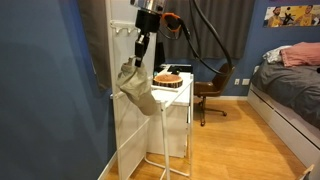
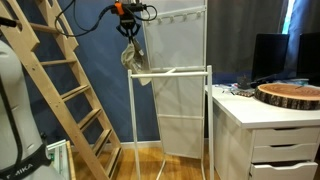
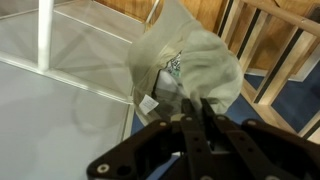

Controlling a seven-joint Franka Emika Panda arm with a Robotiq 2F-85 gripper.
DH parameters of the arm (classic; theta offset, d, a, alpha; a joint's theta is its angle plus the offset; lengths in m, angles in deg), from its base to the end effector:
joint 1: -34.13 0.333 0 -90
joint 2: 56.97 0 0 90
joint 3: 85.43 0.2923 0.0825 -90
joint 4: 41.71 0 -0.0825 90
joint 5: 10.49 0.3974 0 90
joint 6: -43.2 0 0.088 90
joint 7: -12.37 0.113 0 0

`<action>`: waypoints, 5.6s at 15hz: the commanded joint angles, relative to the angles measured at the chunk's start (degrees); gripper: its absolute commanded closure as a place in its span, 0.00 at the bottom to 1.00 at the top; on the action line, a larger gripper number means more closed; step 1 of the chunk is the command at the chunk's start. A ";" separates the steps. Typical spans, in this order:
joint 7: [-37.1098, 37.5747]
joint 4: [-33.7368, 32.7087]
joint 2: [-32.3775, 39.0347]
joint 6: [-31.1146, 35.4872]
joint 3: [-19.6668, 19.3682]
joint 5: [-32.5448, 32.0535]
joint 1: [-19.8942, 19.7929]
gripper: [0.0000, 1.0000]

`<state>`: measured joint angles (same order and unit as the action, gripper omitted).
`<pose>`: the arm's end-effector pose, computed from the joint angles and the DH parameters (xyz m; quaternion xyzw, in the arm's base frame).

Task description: Remove the cap hooked on the left rail and hang it on far left hanging hooks of the clothes hanging rack

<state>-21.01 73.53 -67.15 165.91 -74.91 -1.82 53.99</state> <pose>0.4715 0.2903 0.5293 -0.8534 -0.4958 -0.1534 0.0489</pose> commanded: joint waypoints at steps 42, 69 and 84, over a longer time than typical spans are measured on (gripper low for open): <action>-3.32 -31.65 19.59 -1.25 2.40 -19.04 -3.23 0.85; 3.16 -34.28 18.33 -4.82 3.36 -21.15 -3.26 0.28; 4.41 -30.23 8.68 -8.65 2.85 -17.00 -3.06 0.00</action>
<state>-17.98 40.59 -53.36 159.64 -72.12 -20.50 51.01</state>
